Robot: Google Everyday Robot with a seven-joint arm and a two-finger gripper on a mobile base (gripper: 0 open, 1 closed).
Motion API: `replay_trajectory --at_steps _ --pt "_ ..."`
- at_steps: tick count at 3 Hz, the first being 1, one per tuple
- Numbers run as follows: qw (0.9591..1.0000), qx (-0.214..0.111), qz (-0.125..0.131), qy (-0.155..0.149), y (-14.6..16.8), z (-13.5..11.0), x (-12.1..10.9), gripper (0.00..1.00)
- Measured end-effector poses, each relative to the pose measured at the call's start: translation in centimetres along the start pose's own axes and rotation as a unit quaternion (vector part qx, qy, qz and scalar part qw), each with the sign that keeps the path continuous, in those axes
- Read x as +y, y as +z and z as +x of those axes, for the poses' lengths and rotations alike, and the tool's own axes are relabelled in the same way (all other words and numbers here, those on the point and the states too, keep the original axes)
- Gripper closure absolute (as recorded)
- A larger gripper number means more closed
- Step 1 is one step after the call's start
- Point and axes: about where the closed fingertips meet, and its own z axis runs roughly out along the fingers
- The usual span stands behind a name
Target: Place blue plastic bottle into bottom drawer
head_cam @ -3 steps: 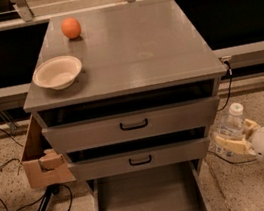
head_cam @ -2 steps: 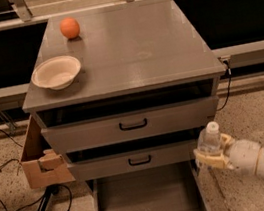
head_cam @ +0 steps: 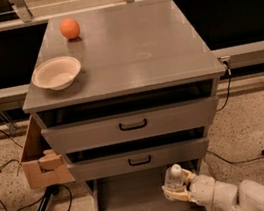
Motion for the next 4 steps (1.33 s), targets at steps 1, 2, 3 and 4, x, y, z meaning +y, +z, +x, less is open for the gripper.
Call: replay_trajectory --at_steps 1,2,3,4 --pt "1.0000 0.000 0.000 0.000 0.0 0.0 0.0 1.00" --pt "0.9996 -0.014 -0.020 0.017 1.9 0.5 0.9 1.00" --pt "0.9960 -0.034 -0.068 0.048 6.9 3.6 2.7 1.00" --pt "0.9889 -0.053 -0.121 0.068 14.2 8.0 5.2 1.00"
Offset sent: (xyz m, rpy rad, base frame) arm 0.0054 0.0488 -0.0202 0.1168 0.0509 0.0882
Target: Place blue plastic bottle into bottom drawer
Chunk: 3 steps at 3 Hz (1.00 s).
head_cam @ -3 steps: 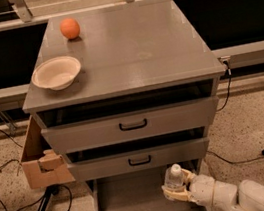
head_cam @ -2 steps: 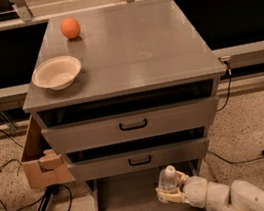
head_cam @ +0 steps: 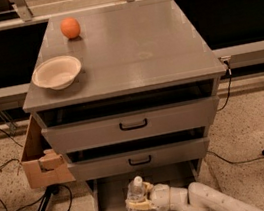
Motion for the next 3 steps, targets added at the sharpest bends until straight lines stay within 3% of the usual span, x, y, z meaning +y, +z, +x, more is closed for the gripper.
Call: replay_trajectory --at_steps 1,2,3 --pt "0.9992 0.006 -0.039 0.001 5.6 5.1 0.0 1.00" --pt "0.9976 0.033 -0.060 -0.015 8.9 9.5 0.3 1.00" --pt "0.9956 0.062 -0.060 -0.035 11.2 13.4 0.6 1.00"
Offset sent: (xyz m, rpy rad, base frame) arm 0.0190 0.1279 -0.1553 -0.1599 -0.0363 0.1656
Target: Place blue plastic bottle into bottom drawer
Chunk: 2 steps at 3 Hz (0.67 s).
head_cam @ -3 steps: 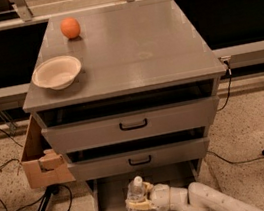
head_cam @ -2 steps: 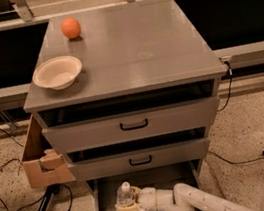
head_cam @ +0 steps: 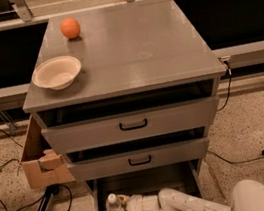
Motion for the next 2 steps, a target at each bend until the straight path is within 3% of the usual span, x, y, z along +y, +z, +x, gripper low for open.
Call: replay_trajectory --at_steps 1,2 --pt "0.9991 0.039 0.006 -0.016 2.83 3.59 1.10 0.98" --pt "0.9993 0.035 0.003 -0.015 2.82 3.33 1.19 0.76"
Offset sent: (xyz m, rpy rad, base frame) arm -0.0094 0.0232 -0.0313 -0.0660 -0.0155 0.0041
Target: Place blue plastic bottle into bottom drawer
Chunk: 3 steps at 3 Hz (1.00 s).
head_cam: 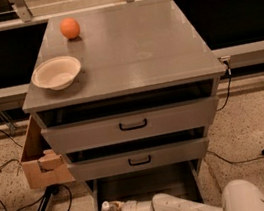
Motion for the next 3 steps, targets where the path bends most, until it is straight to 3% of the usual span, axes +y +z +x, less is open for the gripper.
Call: replay_trajectory --at_steps 3 --pt "1.0000 -0.002 -0.004 0.001 0.44 -0.12 0.38 0.06"
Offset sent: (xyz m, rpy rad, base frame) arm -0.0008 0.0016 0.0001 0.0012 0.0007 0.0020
